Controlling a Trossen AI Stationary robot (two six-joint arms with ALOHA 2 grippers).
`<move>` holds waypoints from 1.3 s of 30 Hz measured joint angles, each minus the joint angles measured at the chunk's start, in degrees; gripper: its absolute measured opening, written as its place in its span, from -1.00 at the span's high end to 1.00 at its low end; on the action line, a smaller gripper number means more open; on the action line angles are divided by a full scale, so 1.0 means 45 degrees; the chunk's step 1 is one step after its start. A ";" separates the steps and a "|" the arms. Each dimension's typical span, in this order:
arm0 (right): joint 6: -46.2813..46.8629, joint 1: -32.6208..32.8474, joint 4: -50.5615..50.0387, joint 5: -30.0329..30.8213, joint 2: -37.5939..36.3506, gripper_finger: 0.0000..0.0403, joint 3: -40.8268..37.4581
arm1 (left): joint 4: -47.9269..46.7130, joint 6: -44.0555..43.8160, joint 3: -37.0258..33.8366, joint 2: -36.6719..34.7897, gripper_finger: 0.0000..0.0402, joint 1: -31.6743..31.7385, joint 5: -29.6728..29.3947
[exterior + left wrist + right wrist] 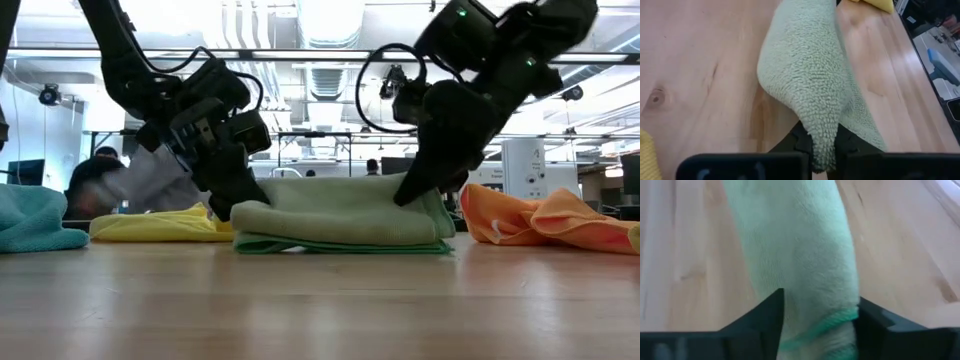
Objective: Fold microfiber towels
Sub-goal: Put the light green microfiber cloth into the transparent bin
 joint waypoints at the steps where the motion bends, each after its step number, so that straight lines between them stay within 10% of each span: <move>1: 0.0054 0.0000 0.0528 -0.0003 0.0000 0.01 -0.0253 | -0.0005 0.0016 -0.0005 0.0000 0.99 0.0000 0.0000; 14: 0.1712 0.0000 0.5710 -0.0004 0.0015 -0.16 -0.3406 | 0.0013 0.0358 0.0015 0.0000 0.99 -0.0015 -0.0188; 25: 0.1929 0.0000 0.6067 0.0035 0.0019 0.18 -0.3567 | 0.0015 0.0572 0.0019 0.0000 0.99 -0.0029 -0.0194; 33: 0.1411 0.0000 0.6091 0.0031 0.0019 0.89 -0.3534 | 0.0015 0.0577 0.0080 -0.0010 0.99 -0.0029 -0.0189; 39: 0.1116 0.0000 0.5916 0.0031 -0.0241 0.94 -0.2988 | -0.0008 0.0292 0.0397 -0.0352 0.99 -0.0029 0.0069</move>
